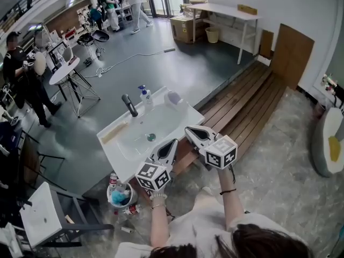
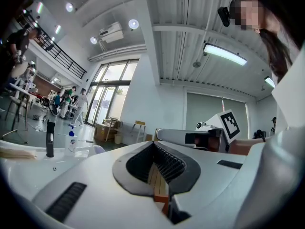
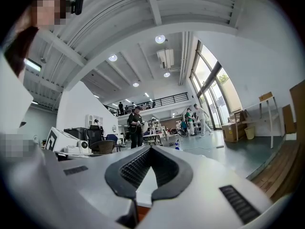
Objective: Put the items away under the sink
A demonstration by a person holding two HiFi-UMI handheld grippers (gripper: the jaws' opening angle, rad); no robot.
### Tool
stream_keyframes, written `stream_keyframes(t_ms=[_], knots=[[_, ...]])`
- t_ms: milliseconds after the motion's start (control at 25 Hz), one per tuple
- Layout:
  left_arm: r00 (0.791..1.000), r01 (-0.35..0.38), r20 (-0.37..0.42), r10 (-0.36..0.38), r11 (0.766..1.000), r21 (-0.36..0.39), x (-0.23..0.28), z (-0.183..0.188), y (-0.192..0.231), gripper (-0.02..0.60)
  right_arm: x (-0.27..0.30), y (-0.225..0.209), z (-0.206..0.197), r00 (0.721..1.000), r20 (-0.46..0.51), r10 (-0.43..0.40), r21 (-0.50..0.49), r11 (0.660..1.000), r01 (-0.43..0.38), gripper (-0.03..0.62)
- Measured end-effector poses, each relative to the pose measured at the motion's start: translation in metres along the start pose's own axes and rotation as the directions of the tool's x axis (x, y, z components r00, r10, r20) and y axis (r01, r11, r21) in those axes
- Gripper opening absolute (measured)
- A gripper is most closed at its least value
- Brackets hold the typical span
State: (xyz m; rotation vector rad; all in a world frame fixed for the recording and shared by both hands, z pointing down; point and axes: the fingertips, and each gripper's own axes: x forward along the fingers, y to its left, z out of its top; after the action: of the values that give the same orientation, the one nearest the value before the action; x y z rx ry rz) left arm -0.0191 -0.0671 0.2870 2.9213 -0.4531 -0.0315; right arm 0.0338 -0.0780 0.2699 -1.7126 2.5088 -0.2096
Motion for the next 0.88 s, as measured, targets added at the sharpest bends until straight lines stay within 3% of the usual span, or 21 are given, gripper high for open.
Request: stream_keyframes(t_ms=[560,880], knots=[[0.996,-0.081,0.037,0.082,0.997,-0.018,0.092,0.019,0.047,-0.003,0.047,-0.086,0.025,0.995,-0.032,0.094,-0.018,0.995,-0.094,0.014],[0.988,-0.14,0.063,0.14,0.99,-0.001,0.109,0.028,0.056,-0.003,0.058,-0.113,0.039,0.99,-0.013,0.14,-0.025,0.99,-0.141,0.014]])
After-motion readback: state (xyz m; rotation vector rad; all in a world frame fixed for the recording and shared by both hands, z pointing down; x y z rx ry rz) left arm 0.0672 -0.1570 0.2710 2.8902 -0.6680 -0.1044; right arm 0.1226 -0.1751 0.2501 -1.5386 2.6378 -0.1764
